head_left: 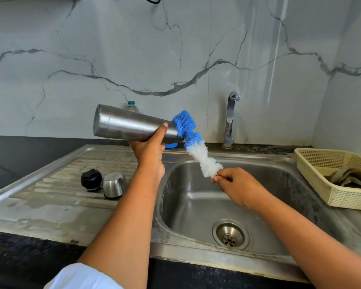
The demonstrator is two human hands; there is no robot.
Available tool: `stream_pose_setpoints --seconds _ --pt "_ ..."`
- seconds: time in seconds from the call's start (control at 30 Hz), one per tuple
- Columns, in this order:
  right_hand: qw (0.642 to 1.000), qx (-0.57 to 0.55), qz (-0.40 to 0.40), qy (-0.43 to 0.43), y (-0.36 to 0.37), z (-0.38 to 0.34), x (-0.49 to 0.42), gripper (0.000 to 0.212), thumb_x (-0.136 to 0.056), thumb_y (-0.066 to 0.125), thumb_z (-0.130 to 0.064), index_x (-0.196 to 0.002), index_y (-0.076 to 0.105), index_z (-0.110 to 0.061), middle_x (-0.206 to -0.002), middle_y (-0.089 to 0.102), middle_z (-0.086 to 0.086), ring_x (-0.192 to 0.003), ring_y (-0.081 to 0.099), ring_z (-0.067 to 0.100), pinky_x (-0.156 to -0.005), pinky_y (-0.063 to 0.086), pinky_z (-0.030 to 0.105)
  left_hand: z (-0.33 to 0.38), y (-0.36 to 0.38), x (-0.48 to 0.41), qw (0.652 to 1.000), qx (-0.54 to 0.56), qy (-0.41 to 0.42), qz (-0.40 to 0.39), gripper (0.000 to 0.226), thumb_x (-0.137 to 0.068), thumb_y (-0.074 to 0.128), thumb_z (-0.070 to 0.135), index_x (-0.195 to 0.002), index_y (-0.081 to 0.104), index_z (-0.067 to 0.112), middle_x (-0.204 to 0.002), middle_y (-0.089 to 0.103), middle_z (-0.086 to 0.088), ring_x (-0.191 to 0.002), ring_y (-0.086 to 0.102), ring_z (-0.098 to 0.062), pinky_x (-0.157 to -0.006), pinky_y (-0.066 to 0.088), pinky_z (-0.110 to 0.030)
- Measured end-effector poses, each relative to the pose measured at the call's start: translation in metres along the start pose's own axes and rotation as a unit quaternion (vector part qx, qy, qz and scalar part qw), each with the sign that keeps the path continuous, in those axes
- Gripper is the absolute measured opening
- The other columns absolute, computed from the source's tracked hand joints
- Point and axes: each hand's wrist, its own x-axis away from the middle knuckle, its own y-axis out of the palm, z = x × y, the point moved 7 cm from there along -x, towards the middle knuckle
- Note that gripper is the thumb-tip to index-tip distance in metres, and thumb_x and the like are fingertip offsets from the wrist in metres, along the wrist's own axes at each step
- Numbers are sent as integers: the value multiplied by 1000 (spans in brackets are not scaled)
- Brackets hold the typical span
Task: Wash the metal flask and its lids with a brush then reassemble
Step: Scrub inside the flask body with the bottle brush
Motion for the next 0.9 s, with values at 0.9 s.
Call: stream_pose_setpoints --seconds 0.9 --pt "1000 12 14 16 -5 -1 7 24 -107 47 -30 -101 70 -31 -76 61 -3 -59 50 11 -53 40 23 18 -10 -2 997 57 16 42 72 -76 91 10 -134 49 22 -125 68 6 -113 67 -11 -78 64 -31"
